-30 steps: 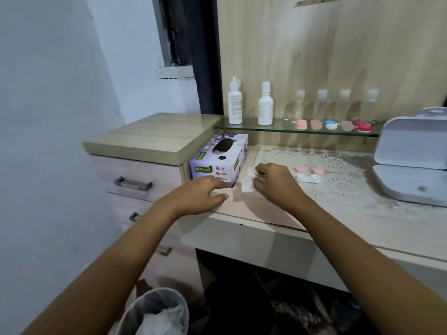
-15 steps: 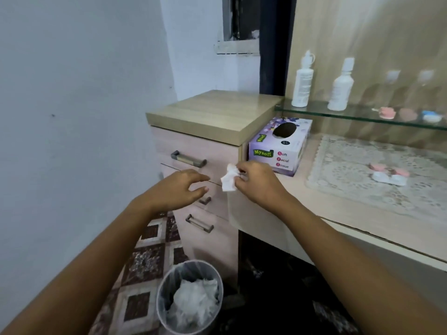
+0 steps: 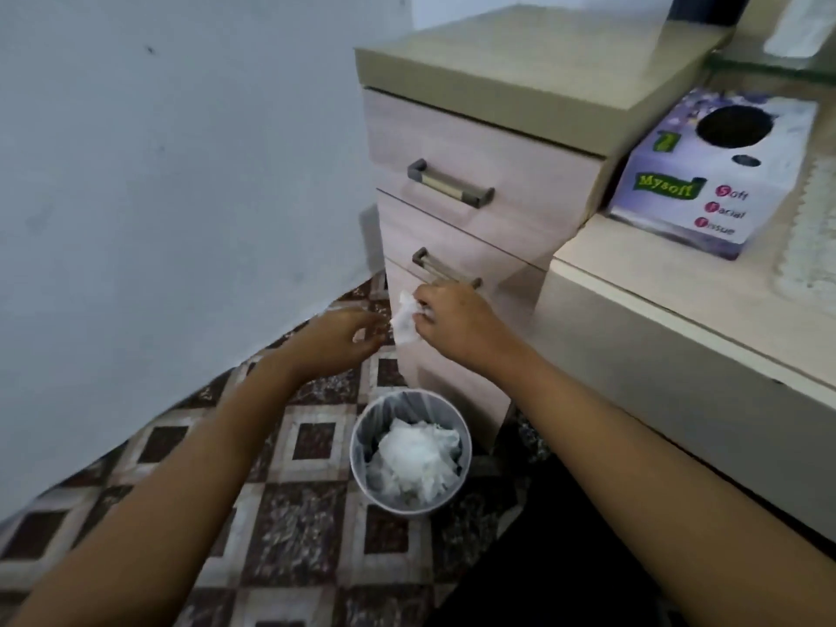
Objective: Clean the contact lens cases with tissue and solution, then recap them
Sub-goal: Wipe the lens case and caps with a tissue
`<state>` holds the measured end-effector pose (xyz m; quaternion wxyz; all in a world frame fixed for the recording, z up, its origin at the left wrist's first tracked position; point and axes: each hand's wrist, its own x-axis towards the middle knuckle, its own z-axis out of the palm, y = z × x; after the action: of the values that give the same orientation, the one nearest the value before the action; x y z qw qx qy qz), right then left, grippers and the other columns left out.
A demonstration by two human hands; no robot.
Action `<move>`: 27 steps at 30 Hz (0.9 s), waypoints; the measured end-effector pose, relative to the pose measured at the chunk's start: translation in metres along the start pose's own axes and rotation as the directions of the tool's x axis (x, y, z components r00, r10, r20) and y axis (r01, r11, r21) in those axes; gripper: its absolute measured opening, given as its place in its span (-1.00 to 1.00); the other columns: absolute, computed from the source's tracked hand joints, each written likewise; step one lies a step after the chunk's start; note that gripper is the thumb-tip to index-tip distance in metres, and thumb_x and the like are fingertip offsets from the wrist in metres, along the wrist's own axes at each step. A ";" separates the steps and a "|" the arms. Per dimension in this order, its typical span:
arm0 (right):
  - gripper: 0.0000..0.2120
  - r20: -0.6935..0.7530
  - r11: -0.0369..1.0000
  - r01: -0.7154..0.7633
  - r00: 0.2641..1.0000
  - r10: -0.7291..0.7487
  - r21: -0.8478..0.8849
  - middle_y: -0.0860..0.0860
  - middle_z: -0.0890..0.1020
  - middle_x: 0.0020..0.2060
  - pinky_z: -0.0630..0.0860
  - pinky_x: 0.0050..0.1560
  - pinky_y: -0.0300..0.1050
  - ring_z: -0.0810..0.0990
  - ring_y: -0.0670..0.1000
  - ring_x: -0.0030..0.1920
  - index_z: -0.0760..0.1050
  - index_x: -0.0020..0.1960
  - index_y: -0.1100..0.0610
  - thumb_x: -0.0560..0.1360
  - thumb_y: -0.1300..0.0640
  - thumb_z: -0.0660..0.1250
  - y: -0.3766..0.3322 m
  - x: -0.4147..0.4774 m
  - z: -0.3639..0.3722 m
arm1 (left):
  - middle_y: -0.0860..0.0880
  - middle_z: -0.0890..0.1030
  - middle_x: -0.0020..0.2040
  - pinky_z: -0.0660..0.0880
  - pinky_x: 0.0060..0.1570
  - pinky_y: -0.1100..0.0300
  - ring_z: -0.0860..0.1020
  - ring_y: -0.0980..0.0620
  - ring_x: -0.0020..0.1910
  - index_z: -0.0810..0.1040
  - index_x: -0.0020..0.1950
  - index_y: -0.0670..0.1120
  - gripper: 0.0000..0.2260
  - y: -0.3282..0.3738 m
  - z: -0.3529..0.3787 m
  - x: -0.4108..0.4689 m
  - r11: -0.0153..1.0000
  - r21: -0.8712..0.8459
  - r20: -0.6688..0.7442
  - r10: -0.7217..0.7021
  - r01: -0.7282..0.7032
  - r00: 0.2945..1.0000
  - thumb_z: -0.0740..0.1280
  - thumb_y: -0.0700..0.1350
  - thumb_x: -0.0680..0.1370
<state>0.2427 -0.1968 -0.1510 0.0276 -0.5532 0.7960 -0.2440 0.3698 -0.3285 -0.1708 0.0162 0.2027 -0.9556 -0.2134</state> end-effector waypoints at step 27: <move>-0.60 0.486 0.926 -0.357 0.835 0.259 0.120 0.15 0.42 0.35 0.33 0.32 -0.09 0.39 0.12 0.33 0.33 0.39 0.20 0.58 0.13 0.14 0.042 -0.018 0.088 | -0.13 0.46 0.31 0.37 0.23 0.09 0.45 -0.08 0.25 0.38 0.39 -0.11 -0.61 -0.045 0.095 0.008 0.979 -0.025 0.264 -0.190 0.204 0.946 0.21 -0.01 0.59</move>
<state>0.2413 -0.2007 -0.2502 0.3118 -0.4532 0.8158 -0.1786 0.3684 -0.3309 -0.2764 -0.1255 0.2667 -0.9185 -0.2636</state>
